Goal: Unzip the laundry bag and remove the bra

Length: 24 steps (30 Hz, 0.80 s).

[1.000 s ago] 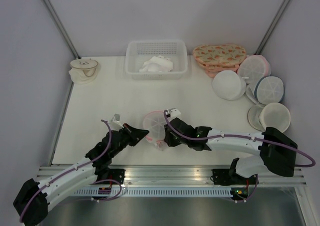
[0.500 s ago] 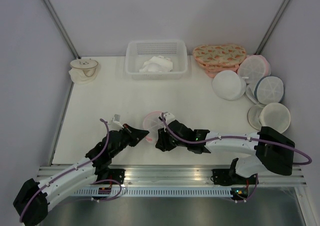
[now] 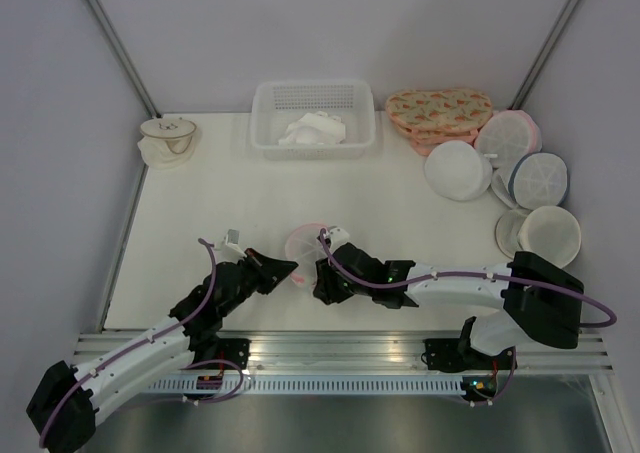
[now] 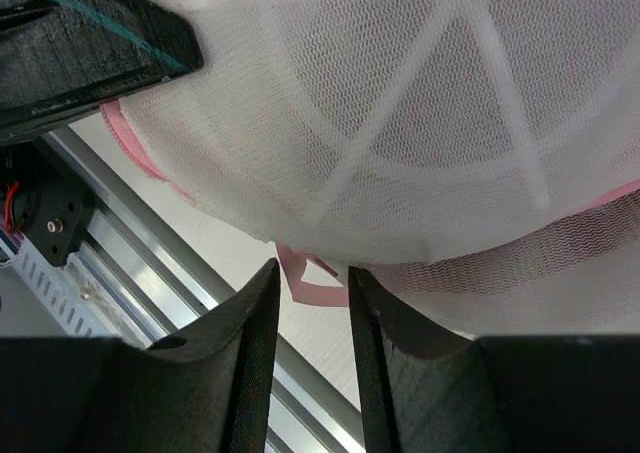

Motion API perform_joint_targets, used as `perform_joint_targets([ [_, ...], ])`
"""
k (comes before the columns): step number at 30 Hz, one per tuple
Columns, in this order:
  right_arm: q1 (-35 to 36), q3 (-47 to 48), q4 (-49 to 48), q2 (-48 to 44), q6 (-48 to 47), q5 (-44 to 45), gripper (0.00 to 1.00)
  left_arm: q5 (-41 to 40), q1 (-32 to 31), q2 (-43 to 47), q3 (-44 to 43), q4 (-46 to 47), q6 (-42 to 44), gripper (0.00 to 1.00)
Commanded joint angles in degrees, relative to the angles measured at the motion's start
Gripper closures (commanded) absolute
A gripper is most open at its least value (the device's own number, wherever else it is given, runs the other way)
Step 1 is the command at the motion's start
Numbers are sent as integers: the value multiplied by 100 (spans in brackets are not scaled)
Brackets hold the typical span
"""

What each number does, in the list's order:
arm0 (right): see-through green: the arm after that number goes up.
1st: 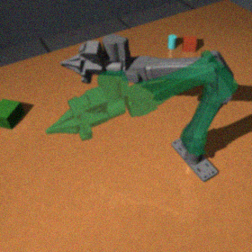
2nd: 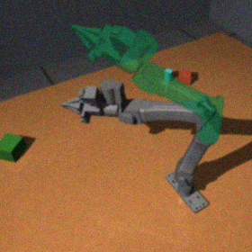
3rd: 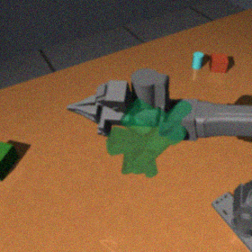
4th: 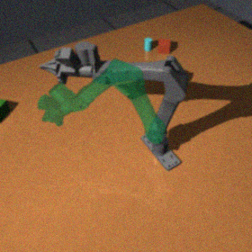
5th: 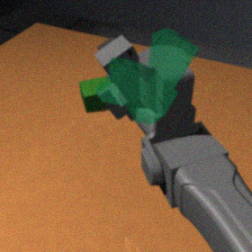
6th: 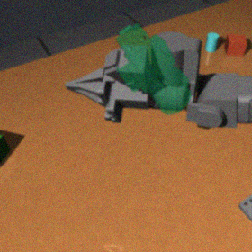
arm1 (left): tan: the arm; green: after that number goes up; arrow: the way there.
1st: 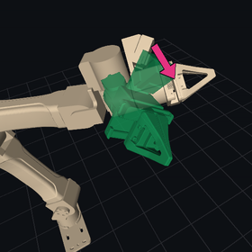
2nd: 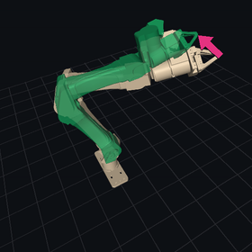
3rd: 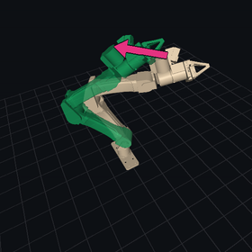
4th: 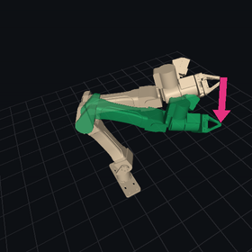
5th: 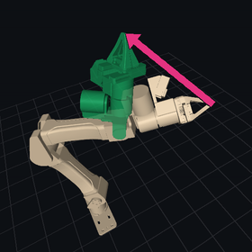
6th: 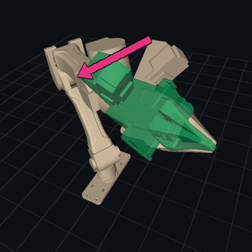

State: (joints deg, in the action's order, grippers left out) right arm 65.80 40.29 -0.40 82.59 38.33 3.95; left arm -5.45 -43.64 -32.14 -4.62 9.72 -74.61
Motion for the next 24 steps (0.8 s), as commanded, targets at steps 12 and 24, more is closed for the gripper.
perform_joint_targets([
  [12, 21, 532, 12, 241, -80, 615, 100, 176, -31, 76, 76, 31, -186, 98],
  [24, 21, 866, 3149, 170, 183, 2618, 100, 88, -31, 15, -30, -541, 157, 98],
])
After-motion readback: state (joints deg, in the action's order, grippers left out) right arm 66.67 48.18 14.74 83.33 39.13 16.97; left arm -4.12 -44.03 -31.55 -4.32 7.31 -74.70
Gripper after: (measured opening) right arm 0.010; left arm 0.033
